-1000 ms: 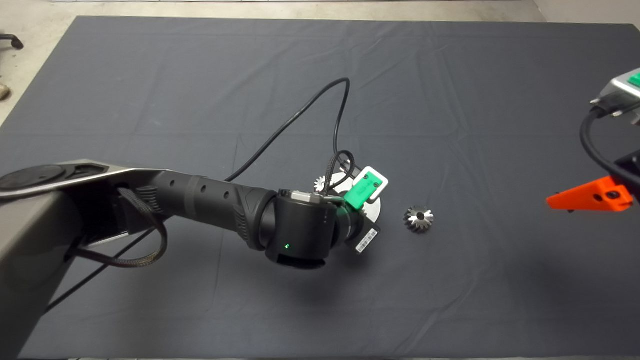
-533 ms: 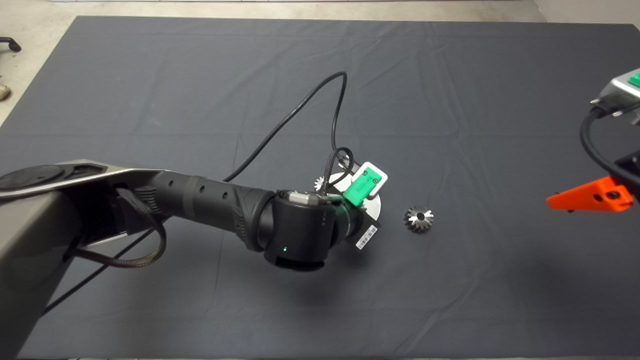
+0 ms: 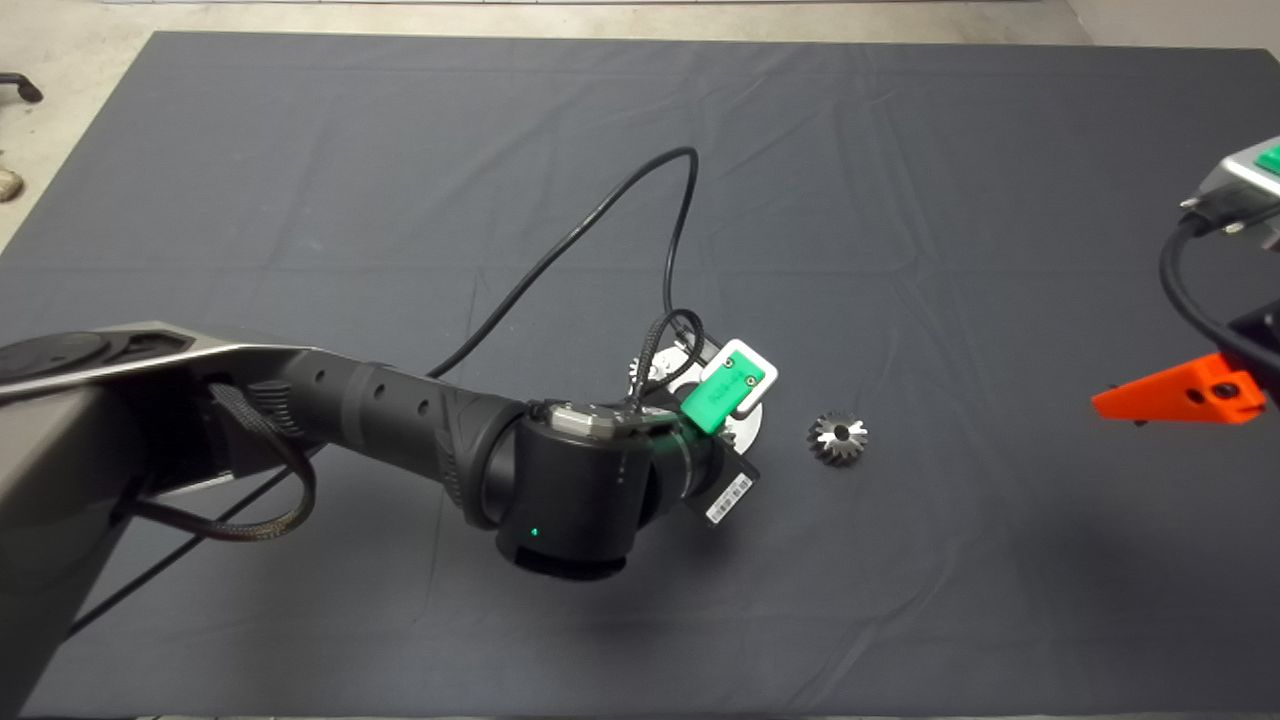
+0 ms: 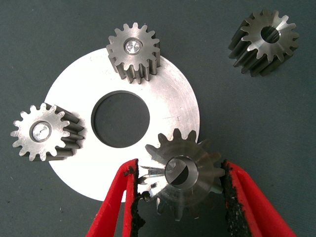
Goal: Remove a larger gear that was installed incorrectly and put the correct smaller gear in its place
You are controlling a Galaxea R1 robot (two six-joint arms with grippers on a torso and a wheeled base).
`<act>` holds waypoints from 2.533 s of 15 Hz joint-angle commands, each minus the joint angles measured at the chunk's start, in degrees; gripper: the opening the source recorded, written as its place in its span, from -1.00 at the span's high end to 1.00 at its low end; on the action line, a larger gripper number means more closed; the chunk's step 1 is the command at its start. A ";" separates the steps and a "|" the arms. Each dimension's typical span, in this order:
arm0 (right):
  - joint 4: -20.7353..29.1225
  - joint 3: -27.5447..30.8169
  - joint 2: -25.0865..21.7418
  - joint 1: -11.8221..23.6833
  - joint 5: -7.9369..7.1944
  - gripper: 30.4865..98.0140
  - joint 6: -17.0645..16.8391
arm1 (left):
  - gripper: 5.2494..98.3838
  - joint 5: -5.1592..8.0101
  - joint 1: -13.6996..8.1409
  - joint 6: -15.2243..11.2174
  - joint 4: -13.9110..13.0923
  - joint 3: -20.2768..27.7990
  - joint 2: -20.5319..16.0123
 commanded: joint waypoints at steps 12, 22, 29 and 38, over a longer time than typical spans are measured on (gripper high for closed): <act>1.63 0.29 0.22 1.02 -2.88 -0.96 0.42 | 0.39 -0.29 2.66 -0.26 8.07 0.52 0.68; 1.63 0.29 0.39 1.02 -2.92 -0.96 0.42 | 0.39 -0.76 4.06 0.27 8.68 -1.94 1.03; 1.63 0.48 0.39 1.02 -2.92 -0.96 0.42 | 0.39 -0.82 4.91 0.80 9.21 -3.43 0.94; 1.63 0.56 0.48 1.02 -2.92 -0.96 0.42 | 0.39 -0.82 5.70 0.80 9.39 -2.52 0.21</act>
